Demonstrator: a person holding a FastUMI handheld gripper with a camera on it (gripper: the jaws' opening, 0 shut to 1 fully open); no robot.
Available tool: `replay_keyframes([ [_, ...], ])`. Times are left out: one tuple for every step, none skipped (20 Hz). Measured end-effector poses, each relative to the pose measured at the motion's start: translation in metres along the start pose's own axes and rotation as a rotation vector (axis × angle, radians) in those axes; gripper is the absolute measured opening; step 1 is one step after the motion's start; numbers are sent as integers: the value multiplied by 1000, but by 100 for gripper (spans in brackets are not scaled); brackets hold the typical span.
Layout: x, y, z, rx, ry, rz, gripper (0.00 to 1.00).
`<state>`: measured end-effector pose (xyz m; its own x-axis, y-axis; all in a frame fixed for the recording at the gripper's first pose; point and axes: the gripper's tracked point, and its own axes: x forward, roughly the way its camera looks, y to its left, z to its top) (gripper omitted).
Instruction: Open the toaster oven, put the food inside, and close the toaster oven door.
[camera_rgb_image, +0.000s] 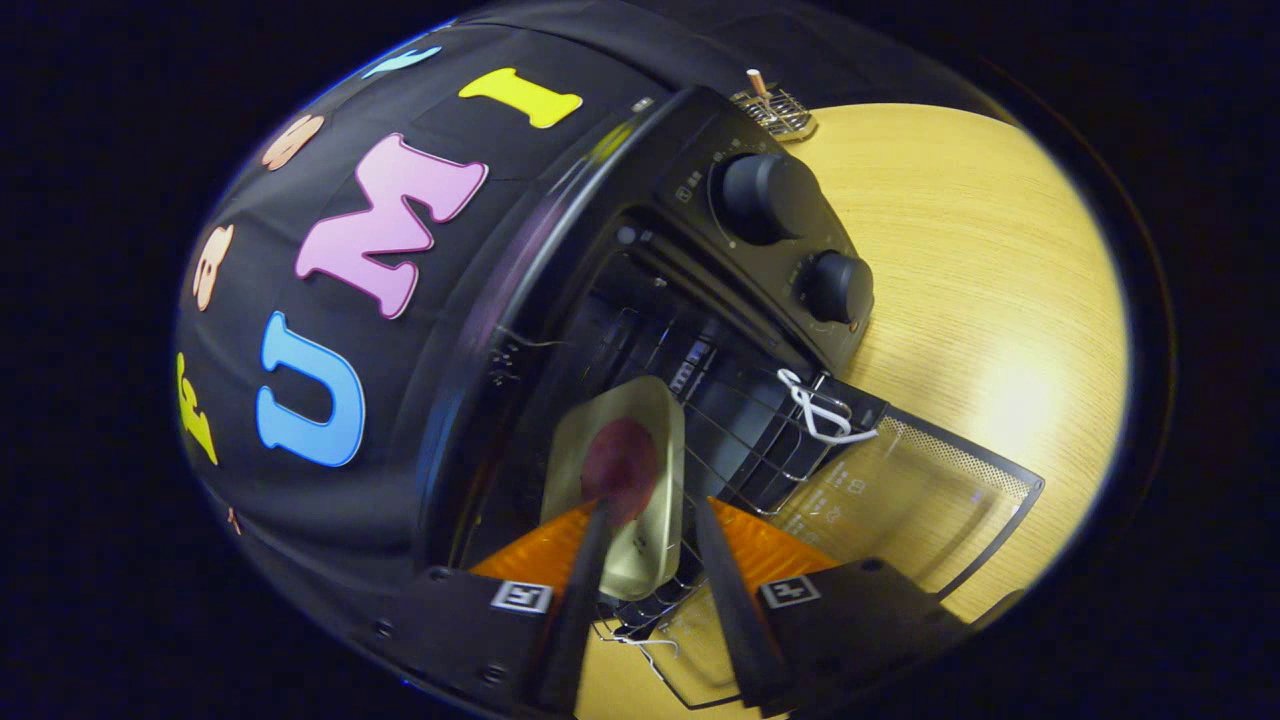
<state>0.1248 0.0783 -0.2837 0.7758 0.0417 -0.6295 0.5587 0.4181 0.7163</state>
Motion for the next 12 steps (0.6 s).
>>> replay_keyframes([
  [-2, 2, -2, -19, 0, -6, 67],
  [-9, -1, -4, -48, 2, -18, 82],
  [-13, -3, -6, -79, 8, -26, 98],
  [-20, -6, -9, -106, 20, -35, 98],
  [-26, -10, -12, -132, 34, -47, 99],
  [-34, -14, -13, -160, 41, -55, 99],
  [-41, -17, -14, -193, 47, -62, 99],
  [-50, -21, -15, -238, 56, -66, 99],
  [-58, -26, -17, -294, 65, -78, 99],
  [-67, -32, -16, -353, 68, -84, 99],
  [-75, -37, -16, -408, 72, -94, 99],
  [-84, -42, -16, -454, 79, -101, 99],
])
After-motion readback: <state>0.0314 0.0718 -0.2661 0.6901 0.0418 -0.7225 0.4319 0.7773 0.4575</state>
